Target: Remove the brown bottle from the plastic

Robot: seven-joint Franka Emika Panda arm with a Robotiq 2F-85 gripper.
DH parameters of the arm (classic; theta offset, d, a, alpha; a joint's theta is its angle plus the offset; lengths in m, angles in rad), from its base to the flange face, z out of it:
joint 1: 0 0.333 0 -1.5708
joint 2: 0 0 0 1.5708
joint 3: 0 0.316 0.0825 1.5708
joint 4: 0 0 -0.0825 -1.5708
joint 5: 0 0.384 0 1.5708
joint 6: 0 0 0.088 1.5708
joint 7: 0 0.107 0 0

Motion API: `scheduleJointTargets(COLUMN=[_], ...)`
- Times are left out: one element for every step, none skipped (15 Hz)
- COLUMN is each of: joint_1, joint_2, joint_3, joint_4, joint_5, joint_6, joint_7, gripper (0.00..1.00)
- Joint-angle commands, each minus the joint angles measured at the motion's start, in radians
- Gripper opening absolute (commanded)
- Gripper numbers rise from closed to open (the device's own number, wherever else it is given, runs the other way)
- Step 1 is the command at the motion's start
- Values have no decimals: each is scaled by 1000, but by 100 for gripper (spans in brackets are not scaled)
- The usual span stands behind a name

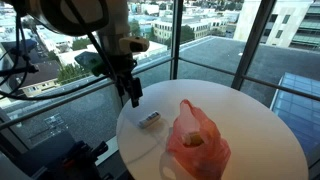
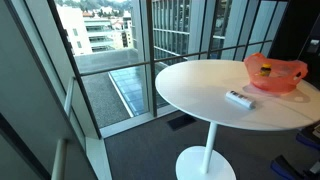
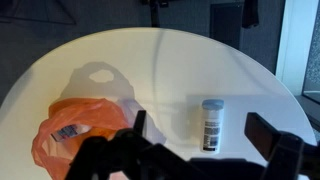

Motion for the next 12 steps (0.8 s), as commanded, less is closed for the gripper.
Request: scheduleJointTargets(joint_1=[7,7,7,7,1,-5,-9,-16,-21,-30,-39,-49], joint_2=[0,0,0,0,13,24,31,43,53,71,87,104], joint_3=[-7,-7,-7,-7,-7,-6,-6,-6,-8,-10,-13,-15], joint_4=[1,1,1,1,17,30,41,56,69,90,108,127], joint_5=[-4,-4,-4,-4,-6,-13,-15,-22,-25,-32,-38,-47], joint_6=[-2,-2,-2,-2,-7,-5,-4,0,1,6,10,20], joint_7=[3,3,3,3,11,19,22,28,31,39,48,58], gripper=[100,100,100,100,100,100,100,100,100,100,100,100])
